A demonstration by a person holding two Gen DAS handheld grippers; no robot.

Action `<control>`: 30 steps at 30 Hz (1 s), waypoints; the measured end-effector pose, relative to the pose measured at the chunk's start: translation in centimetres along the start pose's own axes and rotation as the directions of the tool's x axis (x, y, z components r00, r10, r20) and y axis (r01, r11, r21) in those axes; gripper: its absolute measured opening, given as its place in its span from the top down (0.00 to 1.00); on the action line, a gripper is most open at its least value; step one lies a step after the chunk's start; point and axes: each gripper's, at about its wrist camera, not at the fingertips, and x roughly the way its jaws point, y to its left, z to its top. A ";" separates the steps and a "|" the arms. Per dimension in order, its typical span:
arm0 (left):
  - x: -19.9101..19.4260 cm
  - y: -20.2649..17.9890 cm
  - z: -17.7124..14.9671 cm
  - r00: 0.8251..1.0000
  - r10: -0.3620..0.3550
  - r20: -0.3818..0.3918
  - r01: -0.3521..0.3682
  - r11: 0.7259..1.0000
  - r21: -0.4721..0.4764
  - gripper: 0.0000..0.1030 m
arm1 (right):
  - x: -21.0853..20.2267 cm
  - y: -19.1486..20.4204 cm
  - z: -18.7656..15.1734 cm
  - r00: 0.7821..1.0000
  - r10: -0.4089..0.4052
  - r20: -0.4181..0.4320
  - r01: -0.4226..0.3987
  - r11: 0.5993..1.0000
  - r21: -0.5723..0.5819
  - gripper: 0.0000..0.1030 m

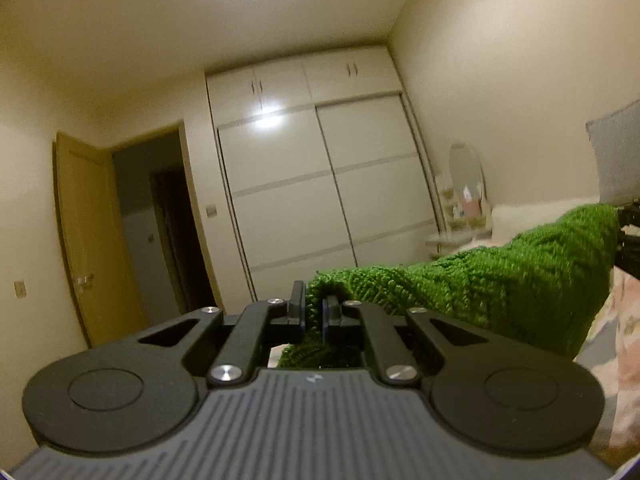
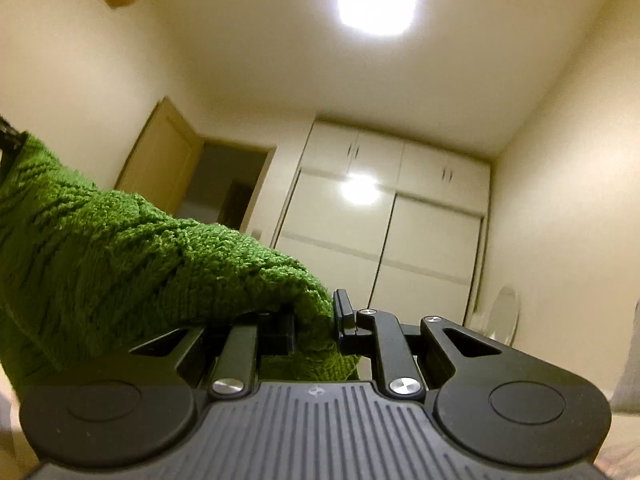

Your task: Fold clothes

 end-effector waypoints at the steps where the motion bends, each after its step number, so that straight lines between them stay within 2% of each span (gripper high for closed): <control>1: -0.5 -0.1 0.6 1.000 -0.003 0.023 0.003 1.000 0.002 0.94 | -0.4 -0.2 1.1 1.000 -0.006 0.015 0.006 1.000 0.000 0.84; 6: -1.6 -0.5 2.6 0.995 -0.022 0.096 0.022 1.000 0.000 0.94 | -2.1 -2.4 4.6 0.997 -0.024 0.072 0.024 1.000 -0.005 0.84; 11: 1.1 -1.0 2.1 0.997 -0.043 0.069 0.044 0.999 -0.020 0.94 | -1.9 -3.4 4.5 0.998 -0.025 0.055 0.026 0.999 -0.030 0.83; 14: 5.1 -1.1 0.7 0.999 -0.047 0.008 0.048 0.998 -0.045 0.93 | 0.2 -3.7 3.5 1.000 -0.021 0.003 0.021 1.000 -0.022 0.83; 15: 7.5 -1.0 0.0 0.999 -0.039 -0.036 0.037 0.997 -0.070 0.93 | 1.3 -3.7 3.0 1.000 -0.019 -0.017 0.019 1.000 -0.015 0.83; 16: 9.8 -0.8 -0.7 0.996 -0.032 -0.081 0.025 0.995 -0.094 0.90 | 3.0 -3.6 2.4 0.999 -0.020 -0.042 0.020 1.000 -0.011 0.83; 17: 12.2 -0.6 -1.5 0.991 -0.027 -0.131 0.011 0.993 -0.119 0.84 | 4.9 -3.5 1.7 0.997 -0.020 -0.074 0.019 1.000 -0.007 0.80; 18: 14.8 -0.3 -2.7 0.977 -0.023 -0.212 -0.009 0.989 -0.150 0.80 | 7.6 -3.5 0.9 0.990 -0.011 -0.140 0.012 1.000 0.005 0.75; 19: 17.8 0.1 -4.3 0.953 -0.021 -0.302 -0.037 0.983 -0.182 0.74 | 10.2 -3.4 0.0 0.978 -0.004 -0.207 0.008 1.000 0.020 0.41; 20: 20.0 0.4 -6.3 0.928 -0.024 -0.372 -0.052 0.980 -0.194 0.74 | 12.5 -3.5 -0.9 0.961 -0.009 -0.276 0.023 0.999 0.047 0.14; 21: 22.1 0.7 -8.3 0.900 -0.025 -0.436 -0.070 0.977 -0.201 0.74 | 14.5 -3.6 -1.9 0.941 -0.008 -0.337 0.035 0.997 0.074 0.12; 23: 23.7 1.1 -12.4 0.853 0.004 -0.521 -0.125 0.972 -0.197 0.72 | 16.2 -3.8 -4.8 0.916 0.034 -0.400 0.025 0.990 0.141 0.13; 26: 23.1 1.8 -17.8 0.795 -0.089 -0.600 -0.146 0.932 -0.331 0.71 | 15.1 -4.5 -10.0 0.857 0.107 -0.504 0.040 0.961 0.274 0.13; 30: 19.7 1.3 -23.9 0.695 -0.226 -0.683 -0.184 0.862 -0.473 0.69 | 11.0 -5.6 -17.3 0.752 0.250 -0.610 0.087 0.880 0.467 0.14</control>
